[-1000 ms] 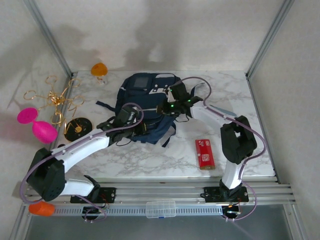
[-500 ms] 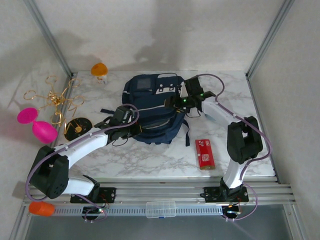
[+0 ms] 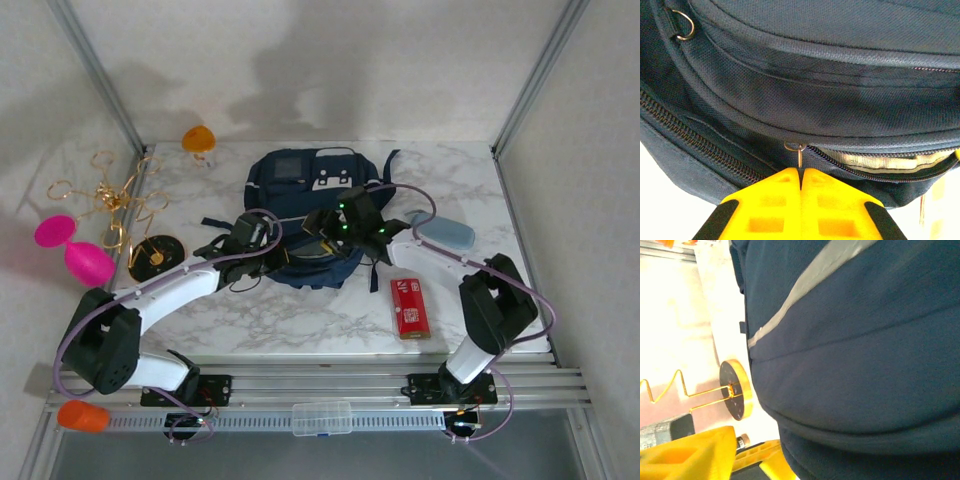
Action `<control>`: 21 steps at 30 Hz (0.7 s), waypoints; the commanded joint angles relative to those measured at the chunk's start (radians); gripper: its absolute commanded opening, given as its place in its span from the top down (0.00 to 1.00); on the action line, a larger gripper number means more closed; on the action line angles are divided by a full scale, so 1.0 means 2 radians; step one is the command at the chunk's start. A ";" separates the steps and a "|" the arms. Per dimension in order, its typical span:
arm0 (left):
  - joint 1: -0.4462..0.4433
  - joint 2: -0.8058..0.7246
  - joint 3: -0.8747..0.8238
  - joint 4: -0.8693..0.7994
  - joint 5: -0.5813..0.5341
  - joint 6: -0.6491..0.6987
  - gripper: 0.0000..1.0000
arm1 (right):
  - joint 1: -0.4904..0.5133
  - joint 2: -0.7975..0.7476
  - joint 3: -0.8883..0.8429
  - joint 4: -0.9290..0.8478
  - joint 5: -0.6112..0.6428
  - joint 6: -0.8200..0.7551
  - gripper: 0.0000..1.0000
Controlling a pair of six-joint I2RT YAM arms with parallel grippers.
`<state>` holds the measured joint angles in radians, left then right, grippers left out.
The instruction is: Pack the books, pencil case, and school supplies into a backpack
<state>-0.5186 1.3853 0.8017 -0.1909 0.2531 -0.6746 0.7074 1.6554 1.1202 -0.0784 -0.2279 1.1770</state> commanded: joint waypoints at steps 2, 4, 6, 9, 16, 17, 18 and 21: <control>-0.010 0.005 0.004 0.021 0.009 -0.005 1.00 | 0.012 0.059 0.038 0.043 0.046 0.036 0.51; -0.010 0.001 0.004 0.020 0.005 -0.006 1.00 | 0.017 0.083 0.062 0.040 0.050 0.023 0.64; -0.010 -0.005 0.002 0.016 -0.002 -0.004 1.00 | 0.020 0.100 0.080 0.045 0.040 0.002 0.78; -0.010 -0.015 -0.001 0.001 -0.017 -0.008 1.00 | 0.025 0.101 0.094 0.038 0.026 -0.038 1.00; -0.014 -0.081 -0.017 -0.064 -0.045 -0.045 1.00 | -0.038 0.017 0.057 0.023 -0.059 -0.197 1.00; -0.013 -0.088 -0.017 -0.077 -0.045 -0.058 1.00 | -0.058 0.011 0.065 0.001 -0.072 -0.220 1.00; -0.015 -0.094 -0.019 -0.082 -0.039 -0.064 1.00 | -0.072 0.007 0.075 -0.020 -0.079 -0.241 1.00; -0.015 -0.107 -0.022 -0.098 -0.053 -0.064 1.00 | -0.104 0.002 0.096 -0.059 -0.119 -0.297 1.00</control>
<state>-0.5518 1.2007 0.7860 -0.2123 0.1936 -0.7643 0.5941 1.6993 1.2549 -0.1501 -0.4397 0.7811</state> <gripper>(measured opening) 0.034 0.080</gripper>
